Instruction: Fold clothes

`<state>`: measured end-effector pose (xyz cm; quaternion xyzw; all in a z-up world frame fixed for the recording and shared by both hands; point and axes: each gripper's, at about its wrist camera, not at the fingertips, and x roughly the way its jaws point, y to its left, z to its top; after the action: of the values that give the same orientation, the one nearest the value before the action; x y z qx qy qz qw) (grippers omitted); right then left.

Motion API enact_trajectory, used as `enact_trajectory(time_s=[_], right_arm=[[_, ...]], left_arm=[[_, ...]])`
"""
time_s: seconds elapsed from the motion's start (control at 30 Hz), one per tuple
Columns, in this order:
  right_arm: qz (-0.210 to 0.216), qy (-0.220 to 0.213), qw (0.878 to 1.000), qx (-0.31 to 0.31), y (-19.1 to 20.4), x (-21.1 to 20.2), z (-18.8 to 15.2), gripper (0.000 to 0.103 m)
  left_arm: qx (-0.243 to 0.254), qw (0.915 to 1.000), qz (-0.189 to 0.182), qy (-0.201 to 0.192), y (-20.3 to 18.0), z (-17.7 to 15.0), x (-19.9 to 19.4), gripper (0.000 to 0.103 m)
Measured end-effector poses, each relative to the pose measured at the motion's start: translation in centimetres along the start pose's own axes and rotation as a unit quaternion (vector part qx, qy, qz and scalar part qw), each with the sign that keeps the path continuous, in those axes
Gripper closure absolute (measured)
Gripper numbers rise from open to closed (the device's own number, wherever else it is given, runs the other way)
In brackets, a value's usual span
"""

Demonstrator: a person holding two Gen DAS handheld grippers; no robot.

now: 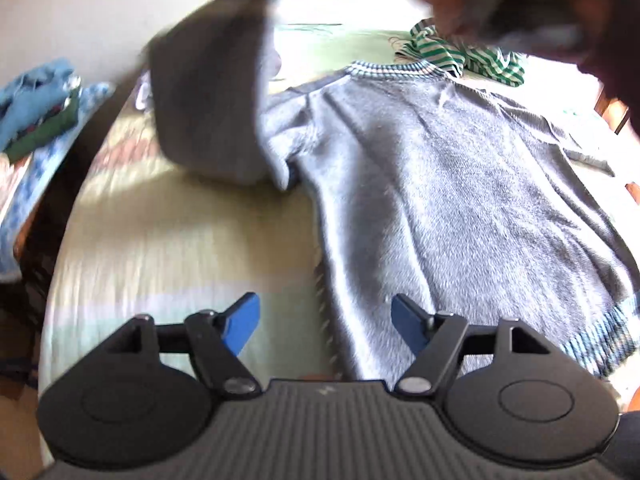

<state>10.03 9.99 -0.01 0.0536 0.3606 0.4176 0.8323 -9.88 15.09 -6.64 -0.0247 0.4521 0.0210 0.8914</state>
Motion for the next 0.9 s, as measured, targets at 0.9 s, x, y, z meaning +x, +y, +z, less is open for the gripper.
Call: enact_trajectory(time_s=[0.9], right_arm=[[-0.097, -0.105, 0.985, 0.092, -16.1, -11.5, 1.4, 0.095]], left_arm=[[-0.045, 0.9954, -0.031, 0.078, -1.0, -4.7, -2.4, 0.068]])
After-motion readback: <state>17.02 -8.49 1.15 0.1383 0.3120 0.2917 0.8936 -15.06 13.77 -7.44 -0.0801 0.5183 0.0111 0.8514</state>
